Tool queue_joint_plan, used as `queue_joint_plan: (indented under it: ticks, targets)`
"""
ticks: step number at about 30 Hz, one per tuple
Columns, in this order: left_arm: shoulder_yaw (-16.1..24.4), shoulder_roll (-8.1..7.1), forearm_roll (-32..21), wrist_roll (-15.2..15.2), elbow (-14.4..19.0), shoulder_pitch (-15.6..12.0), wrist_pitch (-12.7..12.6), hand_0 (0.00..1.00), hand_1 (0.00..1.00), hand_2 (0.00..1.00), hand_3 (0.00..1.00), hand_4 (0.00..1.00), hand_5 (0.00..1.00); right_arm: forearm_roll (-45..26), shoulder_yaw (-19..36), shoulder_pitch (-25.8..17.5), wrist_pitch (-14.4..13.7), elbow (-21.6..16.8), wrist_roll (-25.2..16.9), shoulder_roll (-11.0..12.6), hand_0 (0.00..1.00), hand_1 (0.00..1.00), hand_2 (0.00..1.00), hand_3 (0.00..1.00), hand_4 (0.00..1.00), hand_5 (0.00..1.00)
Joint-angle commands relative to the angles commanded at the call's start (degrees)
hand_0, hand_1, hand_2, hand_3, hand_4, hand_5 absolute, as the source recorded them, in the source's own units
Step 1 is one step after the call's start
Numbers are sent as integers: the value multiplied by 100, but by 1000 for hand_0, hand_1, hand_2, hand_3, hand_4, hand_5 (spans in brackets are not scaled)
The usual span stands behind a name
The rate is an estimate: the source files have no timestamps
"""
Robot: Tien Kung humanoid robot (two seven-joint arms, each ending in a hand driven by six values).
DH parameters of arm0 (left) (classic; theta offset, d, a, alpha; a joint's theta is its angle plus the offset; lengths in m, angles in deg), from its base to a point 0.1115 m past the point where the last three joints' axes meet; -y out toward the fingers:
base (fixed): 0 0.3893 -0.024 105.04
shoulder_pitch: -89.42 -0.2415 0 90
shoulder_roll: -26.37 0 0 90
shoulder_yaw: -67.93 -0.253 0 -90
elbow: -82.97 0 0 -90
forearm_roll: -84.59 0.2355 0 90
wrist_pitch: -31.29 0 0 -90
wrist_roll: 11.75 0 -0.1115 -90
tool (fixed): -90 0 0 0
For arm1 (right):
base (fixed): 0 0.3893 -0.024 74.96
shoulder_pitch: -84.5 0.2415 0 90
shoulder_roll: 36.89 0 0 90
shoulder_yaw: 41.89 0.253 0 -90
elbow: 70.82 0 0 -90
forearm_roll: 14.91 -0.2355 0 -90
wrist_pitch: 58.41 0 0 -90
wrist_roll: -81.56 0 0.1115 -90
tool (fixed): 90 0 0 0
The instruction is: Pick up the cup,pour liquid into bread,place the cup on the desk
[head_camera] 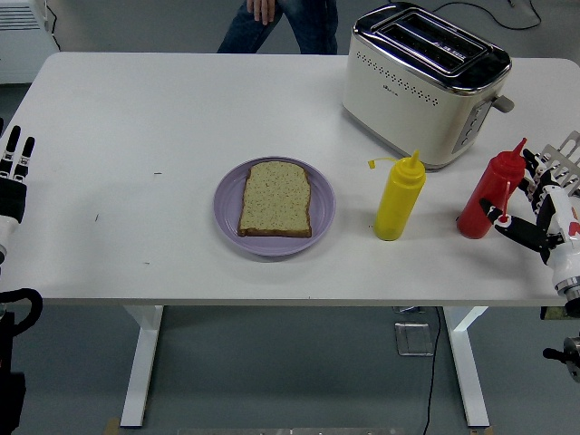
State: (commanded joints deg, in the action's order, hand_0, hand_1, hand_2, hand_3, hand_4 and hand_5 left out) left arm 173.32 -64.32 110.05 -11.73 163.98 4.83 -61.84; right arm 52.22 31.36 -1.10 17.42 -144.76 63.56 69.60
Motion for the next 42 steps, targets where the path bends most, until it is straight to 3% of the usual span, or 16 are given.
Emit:
queue_joint_plan:
  ticks: [1, 2, 13, 14, 18, 19, 20, 25, 26, 31, 32, 37, 38, 42]
  targets:
    - [-5, 1, 0, 1, 0, -3, 1, 784, 740, 740, 699, 515, 998, -43, -35, 24, -14, 10, -12, -7, 969, 905, 968, 998, 853, 125]
    - [-9, 1, 1, 1, -1, -5, 2, 785, 740, 740, 699, 514, 998, -104, -80, 55, -32, 28, -27, -19, 936, 873, 906, 996, 856, 128]
    - [-13, 3, 4, 0, -7, -35, 0, 786, 740, 740, 699, 514, 998, -453, -330, 212, -44, 95, -103, -62, 931, 865, 881, 974, 873, 136]
    - [-15, 2, 4, 1, -8, -34, 1, 787, 740, 742, 699, 513, 997, -497, -358, 251, -57, 117, -119, -79, 898, 828, 813, 917, 861, 127]
    - [-10, 3, 3, 1, -10, -31, 0, 787, 740, 742, 699, 513, 997, -565, -423, 340, -103, 173, -143, -111, 898, 828, 813, 917, 861, 127]
    - [-7, 3, 2, 2, -8, -23, 2, 787, 740, 742, 699, 513, 997, -618, -468, 400, -164, 218, -162, -131, 898, 828, 813, 917, 861, 127]
    - [-2, 3, 2, 2, -7, -16, 3, 787, 742, 741, 700, 515, 998, -661, -501, 440, -206, 254, -175, -145, 853, 756, 708, 851, 866, 134]
    - [24, 3, 3, 0, -5, -11, 1, 787, 742, 741, 700, 515, 998, -872, -591, 537, -354, 359, -218, -178, 853, 756, 708, 851, 866, 134]
    - [30, 2, 3, 0, -6, -11, 1, 788, 743, 742, 699, 514, 996, -947, -621, 561, -394, 381, -235, -187, 762, 659, 611, 754, 882, 142]
    - [38, 5, 3, 0, -7, -12, 1, 788, 743, 742, 699, 514, 996, -1136, -720, 637, -529, 439, -286, -221, 762, 659, 611, 754, 882, 142]
    - [38, 6, 3, 1, -7, -11, 1, 788, 743, 742, 698, 513, 994, -1183, -752, 662, -566, 458, -299, -232, 652, 543, 506, 637, 880, 141]
    - [38, 11, 1, 2, -8, -11, 0, 788, 743, 742, 698, 513, 994, -1391, -930, 773, -784, 550, -364, -277, 652, 543, 506, 637, 880, 141]
    - [37, 11, 1, 3, -8, -10, 1, 788, 744, 742, 699, 513, 991, -1412, -951, 785, -817, 562, -370, -282, 447, 368, 373, 474, 874, 137]
    - [44, 11, 2, 2, -7, -8, -1, 788, 744, 742, 699, 513, 991, -1544, -1031, 833, -1002, 606, -444, -297, 447, 368, 373, 474, 874, 137]
